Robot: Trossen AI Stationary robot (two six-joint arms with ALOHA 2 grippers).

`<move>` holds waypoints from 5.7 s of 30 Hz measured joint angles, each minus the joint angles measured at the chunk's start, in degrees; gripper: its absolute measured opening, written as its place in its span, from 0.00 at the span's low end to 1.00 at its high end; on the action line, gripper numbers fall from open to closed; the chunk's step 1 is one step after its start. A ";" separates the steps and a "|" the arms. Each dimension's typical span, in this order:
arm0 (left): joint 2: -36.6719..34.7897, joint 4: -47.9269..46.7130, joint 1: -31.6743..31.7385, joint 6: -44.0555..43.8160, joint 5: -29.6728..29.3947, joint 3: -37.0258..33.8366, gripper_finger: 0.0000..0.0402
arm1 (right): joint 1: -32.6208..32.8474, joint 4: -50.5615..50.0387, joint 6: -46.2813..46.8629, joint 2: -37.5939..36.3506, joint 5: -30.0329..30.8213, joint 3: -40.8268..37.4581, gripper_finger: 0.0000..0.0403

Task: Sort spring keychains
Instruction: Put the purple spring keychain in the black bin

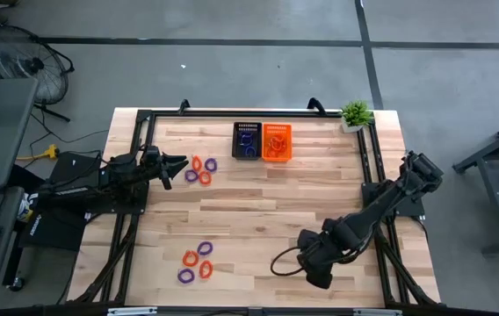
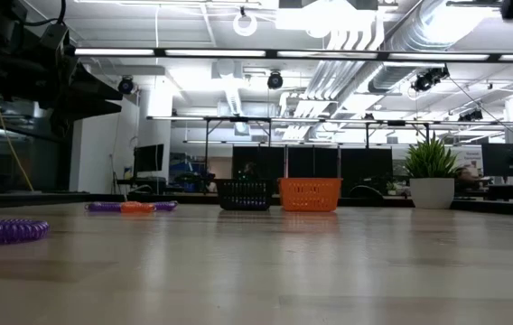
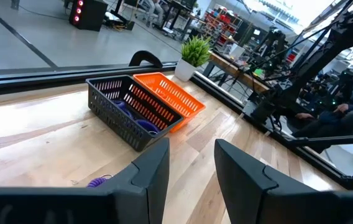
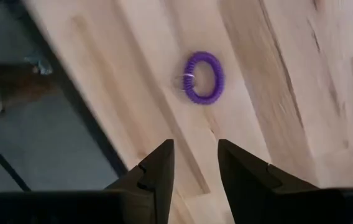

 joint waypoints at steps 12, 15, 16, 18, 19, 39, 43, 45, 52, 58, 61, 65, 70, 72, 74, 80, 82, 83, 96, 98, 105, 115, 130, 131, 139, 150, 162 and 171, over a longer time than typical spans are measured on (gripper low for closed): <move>0.01 -0.01 0.02 0.00 0.00 0.00 0.31 | -1.82 17.99 9.98 -0.04 2.76 -15.88 0.29; 0.01 0.00 0.01 -0.01 0.00 0.02 0.31 | -1.82 20.54 7.64 -0.02 2.97 -19.25 0.29; 0.01 0.00 0.00 -0.01 0.00 0.02 0.31 | -1.84 21.19 6.76 -0.02 3.00 -20.14 0.29; 0.02 0.00 0.00 0.00 0.00 0.02 0.31 | -1.82 22.68 4.48 -0.02 2.91 -21.64 0.29; 0.02 -0.02 0.00 0.00 0.00 0.02 0.31 | -1.82 22.99 3.12 -0.02 2.90 -22.19 0.29; 0.01 -0.01 0.02 -0.01 0.00 0.02 0.31 | -0.16 31.33 -7.25 0.47 4.80 -26.67 0.29; 0.01 0.00 0.01 0.00 0.00 0.02 0.31 | -0.08 33.18 -7.98 2.01 4.75 -26.67 0.29; 0.00 0.00 0.00 0.00 -0.02 0.00 0.31 | 0.11 33.59 -8.15 2.96 4.81 -26.58 0.29; 0.02 0.00 0.00 0.00 0.00 0.02 0.31 | 1.35 33.64 -8.10 4.70 7.43 -26.40 0.29; 0.02 0.00 0.00 -0.02 0.00 0.02 0.31 | 2.41 33.31 -8.02 4.83 10.39 -26.53 0.18; 0.02 0.00 0.01 0.00 0.00 0.02 0.31 | 2.79 33.22 -8.11 4.85 10.83 -26.56 0.09; 0.02 0.00 0.02 0.00 -0.02 0.00 0.31 | 3.10 33.38 -7.96 4.85 11.34 -26.56 0.02; 0.01 -0.01 0.00 -0.01 0.00 0.02 0.31 | 3.26 34.30 -5.30 4.83 13.87 -26.48 0.03; 0.00 0.00 0.00 0.00 -0.02 0.01 0.31 | 3.25 35.81 -4.70 4.40 15.29 -26.50 0.02; 0.01 0.00 0.00 0.00 0.00 0.01 0.31 | 3.22 37.86 -4.64 3.77 17.10 -26.61 0.01; 0.00 0.00 0.00 0.00 0.00 0.02 0.31 | 2.89 46.21 -3.76 -0.37 25.46 -26.58 0.01; 0.01 0.00 0.02 0.00 -0.01 0.01 0.31 | 2.90 49.18 -4.52 -1.76 29.54 -26.60 0.01; 0.01 -0.01 0.01 -0.01 -0.02 0.02 0.31 | 2.74 51.17 -4.97 -2.50 31.66 -26.60 0.01; 0.02 0.00 0.01 0.00 -0.02 0.02 0.31 | -5.94 73.40 -25.84 -10.91 41.80 -26.54 0.00; 0.01 0.00 0.02 0.00 0.00 0.00 0.31 | -8.09 75.87 -29.33 -11.91 40.77 -26.51 0.00; 0.01 0.00 0.01 0.00 0.00 0.02 0.31 | -17.49 84.96 -38.99 -13.86 34.25 -26.47 0.00; 0.02 0.00 0.02 0.00 -0.02 0.02 0.31 | -33.55 91.10 -40.27 -13.78 23.51 -25.62 0.00; 0.02 0.00 0.01 0.00 -0.02 0.02 0.31 | -56.81 46.65 -41.90 -3.72 15.44 5.61 0.00; 0.01 -0.01 0.02 -0.01 -0.02 0.00 0.31 | -58.17 44.07 -39.81 -2.24 14.96 7.63 0.00; 0.01 0.00 0.00 0.00 -0.02 0.02 0.31 | -63.62 39.00 -27.44 10.04 6.26 13.03 0.00; 0.00 0.00 0.01 0.00 -0.01 0.02 0.31 | -62.58 38.79 -9.92 19.54 9.64 12.74 0.00; 0.00 0.00 0.01 0.00 -0.01 0.02 0.31 | -61.57 33.64 -4.01 19.63 15.48 12.76 0.00; 0.02 0.00 0.02 -0.02 -0.02 0.02 0.31 | -60.25 32.61 -5.63 19.63 15.71 12.76 0.06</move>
